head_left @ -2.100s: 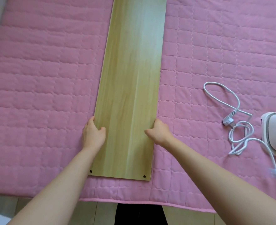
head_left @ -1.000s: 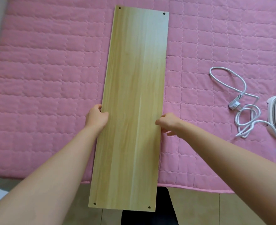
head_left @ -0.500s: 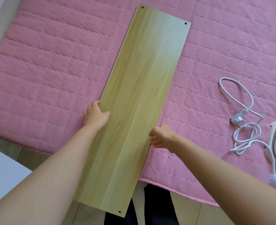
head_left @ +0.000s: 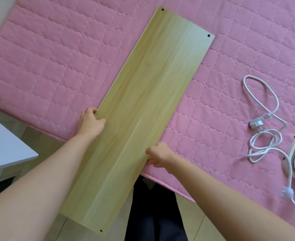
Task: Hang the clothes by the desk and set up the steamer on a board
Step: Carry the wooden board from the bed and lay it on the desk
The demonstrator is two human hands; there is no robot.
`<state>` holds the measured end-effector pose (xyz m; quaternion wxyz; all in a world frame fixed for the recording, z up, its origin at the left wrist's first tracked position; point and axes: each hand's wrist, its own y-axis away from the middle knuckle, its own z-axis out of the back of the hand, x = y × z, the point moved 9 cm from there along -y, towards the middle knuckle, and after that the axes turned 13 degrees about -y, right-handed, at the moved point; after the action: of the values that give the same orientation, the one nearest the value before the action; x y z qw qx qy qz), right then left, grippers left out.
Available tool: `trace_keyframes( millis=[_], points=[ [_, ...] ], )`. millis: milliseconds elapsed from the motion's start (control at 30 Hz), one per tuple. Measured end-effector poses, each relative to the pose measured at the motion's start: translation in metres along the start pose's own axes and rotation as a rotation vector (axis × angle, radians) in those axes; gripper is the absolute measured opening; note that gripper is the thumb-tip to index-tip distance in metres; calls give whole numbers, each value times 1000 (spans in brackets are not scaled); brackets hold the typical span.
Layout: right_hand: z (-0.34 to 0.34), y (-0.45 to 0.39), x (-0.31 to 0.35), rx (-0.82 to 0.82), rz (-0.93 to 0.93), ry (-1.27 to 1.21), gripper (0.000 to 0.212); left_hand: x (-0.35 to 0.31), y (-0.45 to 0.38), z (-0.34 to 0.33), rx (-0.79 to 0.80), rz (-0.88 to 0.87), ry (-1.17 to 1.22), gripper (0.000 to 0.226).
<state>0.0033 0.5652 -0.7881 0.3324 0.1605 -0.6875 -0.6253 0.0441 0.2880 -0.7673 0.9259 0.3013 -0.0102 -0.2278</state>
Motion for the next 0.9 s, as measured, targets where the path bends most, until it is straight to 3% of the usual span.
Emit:
trace_keyframes(
  millis=[200, 467, 600, 667, 733, 800, 900],
  points=[
    [37, -13, 30, -123, 2, -42, 17, 9, -11, -4, 139, 133, 159, 54],
    [54, -8, 62, -246, 74, -170, 10, 16, -27, -18, 228, 155, 275, 51],
    [61, -5, 70, -239, 74, -139, 10, -3, -2, 7, 179, 108, 284, 29],
    [63, 1, 76, -222, 98, -84, 14, -9, 4, 13, 149, 87, 264, 24],
    [67, 10, 91, -232, 179, 40, 33, -14, 14, 23, 106, 63, 240, 24],
    [65, 29, 117, -263, 327, 228, 48, -20, 28, 35, 63, 37, 234, 26],
    [46, 63, 160, -246, 612, 530, 52, -26, 53, 49, 27, 12, 229, 25]
  ],
)
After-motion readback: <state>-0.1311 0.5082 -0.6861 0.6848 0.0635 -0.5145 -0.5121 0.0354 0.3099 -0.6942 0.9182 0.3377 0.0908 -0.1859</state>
